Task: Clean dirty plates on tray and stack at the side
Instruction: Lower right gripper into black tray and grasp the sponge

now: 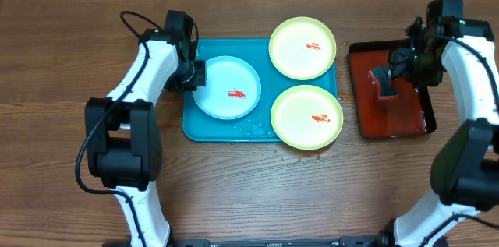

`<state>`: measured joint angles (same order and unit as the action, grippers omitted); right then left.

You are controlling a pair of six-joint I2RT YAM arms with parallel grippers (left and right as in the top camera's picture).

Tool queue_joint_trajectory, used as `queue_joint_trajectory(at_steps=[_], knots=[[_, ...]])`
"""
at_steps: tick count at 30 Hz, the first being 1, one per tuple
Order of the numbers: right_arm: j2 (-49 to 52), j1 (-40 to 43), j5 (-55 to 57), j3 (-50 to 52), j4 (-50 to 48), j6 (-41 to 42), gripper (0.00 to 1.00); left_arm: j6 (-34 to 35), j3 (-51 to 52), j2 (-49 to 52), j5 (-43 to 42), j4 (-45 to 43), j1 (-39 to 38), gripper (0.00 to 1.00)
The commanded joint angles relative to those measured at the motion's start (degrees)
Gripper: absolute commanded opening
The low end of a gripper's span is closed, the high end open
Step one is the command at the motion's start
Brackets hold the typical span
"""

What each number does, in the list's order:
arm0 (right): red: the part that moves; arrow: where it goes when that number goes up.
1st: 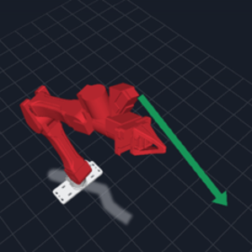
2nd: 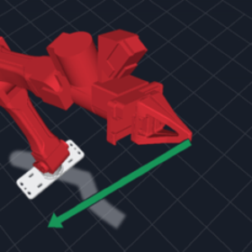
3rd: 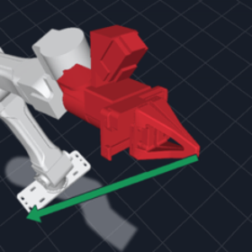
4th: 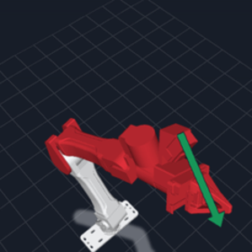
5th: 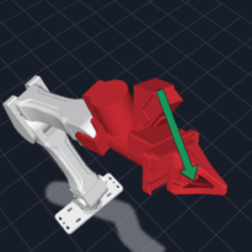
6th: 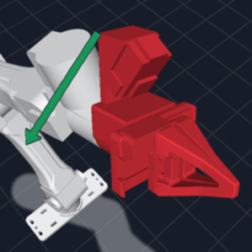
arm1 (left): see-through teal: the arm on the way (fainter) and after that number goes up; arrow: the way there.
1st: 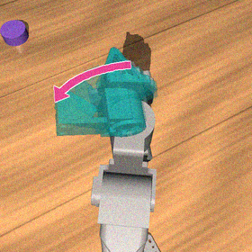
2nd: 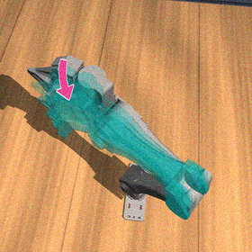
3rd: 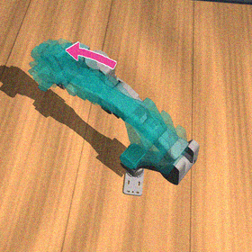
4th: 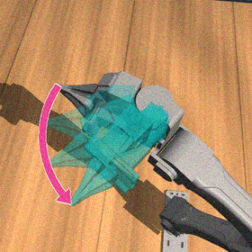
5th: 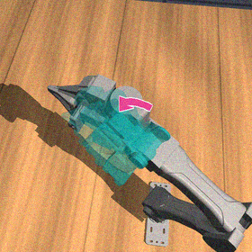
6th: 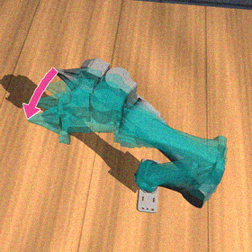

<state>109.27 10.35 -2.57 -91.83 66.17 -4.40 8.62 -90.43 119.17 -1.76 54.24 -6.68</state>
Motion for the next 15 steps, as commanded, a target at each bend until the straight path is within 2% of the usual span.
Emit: queue_joint_trajectory(at_steps=[1,15], knots=[[3.4,0.9,0.0,-1.1,0.0,-5.1,0.65,0.6,-0.8,0.8,-0.9,-0.6,-0.9,0.04],[11.7,0.9,-0.5,-0.5,-2.5,-6.5,0.64,0.6,-0.8,0.8,-0.9,-0.8,-1.0,0.04]])
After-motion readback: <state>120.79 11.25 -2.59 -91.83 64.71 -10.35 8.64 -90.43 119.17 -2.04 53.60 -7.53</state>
